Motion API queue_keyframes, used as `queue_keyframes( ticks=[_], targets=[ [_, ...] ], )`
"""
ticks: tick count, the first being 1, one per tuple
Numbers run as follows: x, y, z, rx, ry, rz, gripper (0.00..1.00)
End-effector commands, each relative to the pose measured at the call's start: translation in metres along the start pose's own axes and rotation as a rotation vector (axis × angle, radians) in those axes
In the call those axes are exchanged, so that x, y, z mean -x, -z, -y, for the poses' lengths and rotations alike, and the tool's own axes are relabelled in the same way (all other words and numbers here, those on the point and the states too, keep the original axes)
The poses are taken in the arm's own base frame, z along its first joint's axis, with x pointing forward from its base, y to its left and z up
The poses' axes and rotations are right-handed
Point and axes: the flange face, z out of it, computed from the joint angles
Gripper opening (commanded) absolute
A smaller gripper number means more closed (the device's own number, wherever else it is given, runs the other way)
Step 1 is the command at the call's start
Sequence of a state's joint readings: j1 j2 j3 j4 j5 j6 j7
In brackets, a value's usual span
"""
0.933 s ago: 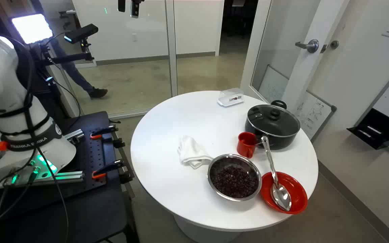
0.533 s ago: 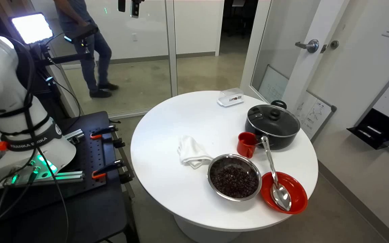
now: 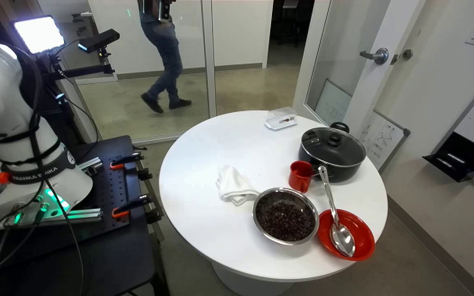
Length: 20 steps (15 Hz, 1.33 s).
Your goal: Use the towel to wipe the table
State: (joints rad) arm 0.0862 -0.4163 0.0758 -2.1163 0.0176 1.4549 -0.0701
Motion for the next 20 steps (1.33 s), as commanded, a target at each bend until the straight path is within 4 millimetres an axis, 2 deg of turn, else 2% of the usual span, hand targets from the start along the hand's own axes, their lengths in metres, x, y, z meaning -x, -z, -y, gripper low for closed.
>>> queue_keyframes(
  ticks=[1, 3, 5, 7, 10, 11, 12, 14, 16, 17, 20],
  targets=[
    [-0.008, 0.002, -0.003, -0.033, -0.084, 0.012, 1.00],
    [-0.036, 0.000, -0.016, -0.068, -0.210, -0.021, 1.00],
    [-0.066, -0.012, -0.034, -0.077, -0.316, -0.066, 1.00],
    [-0.093, -0.034, -0.062, -0.046, -0.412, -0.146, 1.00],
    [-0.107, -0.072, -0.100, 0.083, -0.516, -0.203, 1.00],
    [-0.103, -0.079, -0.104, 0.139, -0.547, -0.179, 1.00],
    [-0.106, -0.072, -0.100, 0.071, -0.489, -0.167, 1.00],
    [-0.107, -0.085, -0.108, 0.112, -0.526, -0.149, 1.00],
    [-0.107, -0.084, -0.107, 0.118, -0.533, -0.153, 1.00],
    [-0.113, -0.081, -0.105, 0.231, -0.587, -0.233, 1.00],
    [-0.128, -0.089, -0.090, 0.181, -0.791, -0.212, 1.00]
  ],
)
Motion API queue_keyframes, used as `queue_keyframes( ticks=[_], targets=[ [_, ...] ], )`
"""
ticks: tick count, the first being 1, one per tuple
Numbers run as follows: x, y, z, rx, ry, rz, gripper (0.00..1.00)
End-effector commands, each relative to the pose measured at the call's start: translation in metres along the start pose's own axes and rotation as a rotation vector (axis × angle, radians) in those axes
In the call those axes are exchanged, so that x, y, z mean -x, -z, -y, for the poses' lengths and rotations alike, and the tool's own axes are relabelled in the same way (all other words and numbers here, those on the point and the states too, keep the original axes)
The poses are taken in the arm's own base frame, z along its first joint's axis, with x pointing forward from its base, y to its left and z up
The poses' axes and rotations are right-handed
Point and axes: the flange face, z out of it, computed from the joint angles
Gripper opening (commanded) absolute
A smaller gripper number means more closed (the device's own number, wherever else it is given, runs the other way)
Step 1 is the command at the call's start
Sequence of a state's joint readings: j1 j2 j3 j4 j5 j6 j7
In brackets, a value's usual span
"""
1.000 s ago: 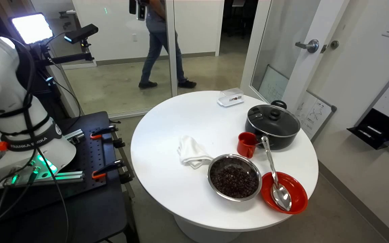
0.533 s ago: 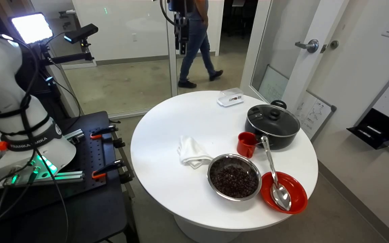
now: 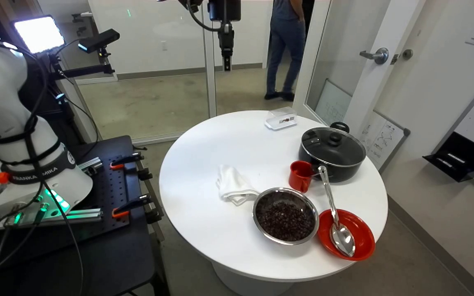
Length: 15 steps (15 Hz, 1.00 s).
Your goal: Use the towel to wipe the table
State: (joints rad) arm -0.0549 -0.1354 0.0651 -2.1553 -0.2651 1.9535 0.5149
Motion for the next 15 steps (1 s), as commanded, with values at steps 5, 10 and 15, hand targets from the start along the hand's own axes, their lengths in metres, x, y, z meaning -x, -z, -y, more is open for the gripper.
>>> queue_keyframes(
  ticks=[5, 10, 15],
  targets=[
    [-0.007, -0.036, 0.030, -0.004, -0.409, 0.043, 1.00],
    [-0.021, -0.056, 0.008, 0.000, -0.526, 0.014, 1.00],
    [-0.027, -0.064, -0.006, -0.003, -0.597, 0.005, 1.00]
  ],
)
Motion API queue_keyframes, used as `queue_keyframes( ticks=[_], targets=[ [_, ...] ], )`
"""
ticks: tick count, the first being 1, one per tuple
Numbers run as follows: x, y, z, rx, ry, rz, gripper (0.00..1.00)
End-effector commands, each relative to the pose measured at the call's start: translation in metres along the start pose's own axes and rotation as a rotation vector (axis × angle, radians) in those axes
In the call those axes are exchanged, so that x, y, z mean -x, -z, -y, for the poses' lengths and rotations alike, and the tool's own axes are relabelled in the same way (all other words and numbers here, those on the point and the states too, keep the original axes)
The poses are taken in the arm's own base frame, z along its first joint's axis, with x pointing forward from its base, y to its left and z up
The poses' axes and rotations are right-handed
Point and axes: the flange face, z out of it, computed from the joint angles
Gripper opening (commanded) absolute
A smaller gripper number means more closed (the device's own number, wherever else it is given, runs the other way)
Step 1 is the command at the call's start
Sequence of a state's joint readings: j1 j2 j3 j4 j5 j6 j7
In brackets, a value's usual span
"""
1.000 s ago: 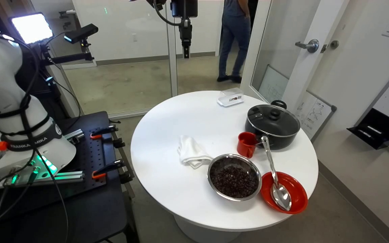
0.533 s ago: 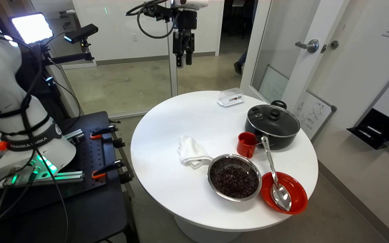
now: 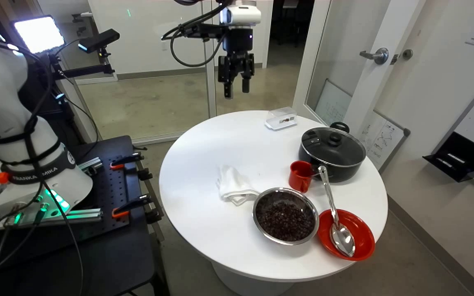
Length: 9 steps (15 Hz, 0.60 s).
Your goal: Use the towel to wipe the table
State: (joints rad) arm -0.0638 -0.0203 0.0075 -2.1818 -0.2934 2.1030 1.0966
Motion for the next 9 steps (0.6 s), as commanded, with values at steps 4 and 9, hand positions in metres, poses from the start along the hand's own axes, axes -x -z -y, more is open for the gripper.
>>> queue_keyframes(
  ticks=[4, 9],
  targets=[
    [0.017, 0.006, 0.008, -0.047, -0.068, 0.120, 1.00],
    [0.025, -0.006, 0.023, -0.119, -0.311, 0.180, 1.00]
  ],
)
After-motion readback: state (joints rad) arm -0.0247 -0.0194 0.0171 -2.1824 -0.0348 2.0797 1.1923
